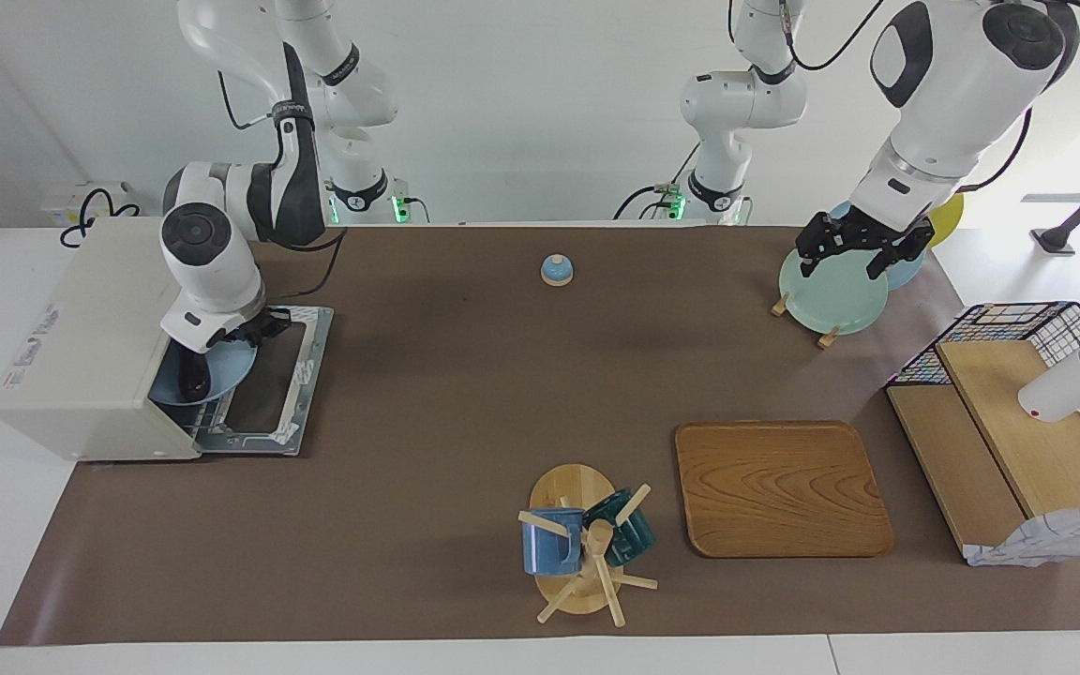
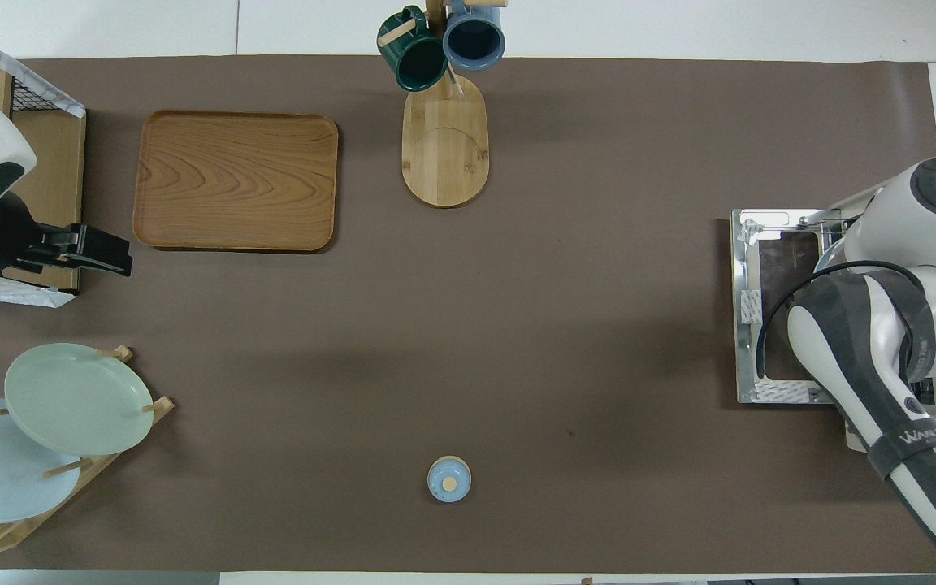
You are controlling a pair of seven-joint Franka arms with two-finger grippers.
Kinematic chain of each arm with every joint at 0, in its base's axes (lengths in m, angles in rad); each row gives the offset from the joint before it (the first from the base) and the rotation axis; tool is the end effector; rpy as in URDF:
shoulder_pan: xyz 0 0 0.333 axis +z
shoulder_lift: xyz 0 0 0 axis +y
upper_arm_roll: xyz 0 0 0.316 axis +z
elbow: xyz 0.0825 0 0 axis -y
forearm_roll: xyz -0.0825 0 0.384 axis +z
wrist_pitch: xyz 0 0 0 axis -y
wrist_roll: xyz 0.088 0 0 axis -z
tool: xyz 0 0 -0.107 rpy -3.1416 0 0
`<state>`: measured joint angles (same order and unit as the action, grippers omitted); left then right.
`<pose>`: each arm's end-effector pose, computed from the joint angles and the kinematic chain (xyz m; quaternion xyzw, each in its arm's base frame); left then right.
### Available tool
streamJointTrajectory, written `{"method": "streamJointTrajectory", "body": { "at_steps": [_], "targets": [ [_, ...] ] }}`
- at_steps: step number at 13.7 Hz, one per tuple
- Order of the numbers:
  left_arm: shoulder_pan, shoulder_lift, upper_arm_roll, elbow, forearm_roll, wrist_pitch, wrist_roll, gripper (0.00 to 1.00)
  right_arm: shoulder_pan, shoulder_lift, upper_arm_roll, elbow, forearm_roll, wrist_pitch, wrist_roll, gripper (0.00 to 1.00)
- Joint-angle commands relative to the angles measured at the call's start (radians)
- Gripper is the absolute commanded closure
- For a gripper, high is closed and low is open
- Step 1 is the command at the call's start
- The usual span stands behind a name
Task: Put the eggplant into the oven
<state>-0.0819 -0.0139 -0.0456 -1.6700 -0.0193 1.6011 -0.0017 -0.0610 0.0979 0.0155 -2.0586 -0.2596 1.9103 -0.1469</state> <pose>0.5450 -0.0721 0.5879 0.9976 -0.0623 -0.0280 0.0075 0.5378 -0.0430 0.3727 0.9800 0.1076 -0.1322 0.1029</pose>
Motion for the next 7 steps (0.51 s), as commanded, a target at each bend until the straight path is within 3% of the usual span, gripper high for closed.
{"method": "streamJointTrajectory", "body": {
  "at_steps": [1, 5, 7],
  "targets": [
    [0.011, -0.006, -0.007, 0.009, 0.013, -0.02, 0.011, 0.0, -0.026, -0.024, 0.014, -0.025, -0.001, 0.01, -0.029, 0.56],
    [0.011, -0.006, -0.007, 0.009, 0.013, -0.02, 0.011, 0.0, -0.01, -0.032, 0.02, 0.006, 0.0, -0.014, -0.025, 0.53],
    [0.013, -0.006, -0.007, 0.009, 0.013, -0.02, 0.011, 0.0, 0.035, -0.023, 0.024, 0.067, 0.077, -0.059, -0.005, 0.57]
  ]
}}
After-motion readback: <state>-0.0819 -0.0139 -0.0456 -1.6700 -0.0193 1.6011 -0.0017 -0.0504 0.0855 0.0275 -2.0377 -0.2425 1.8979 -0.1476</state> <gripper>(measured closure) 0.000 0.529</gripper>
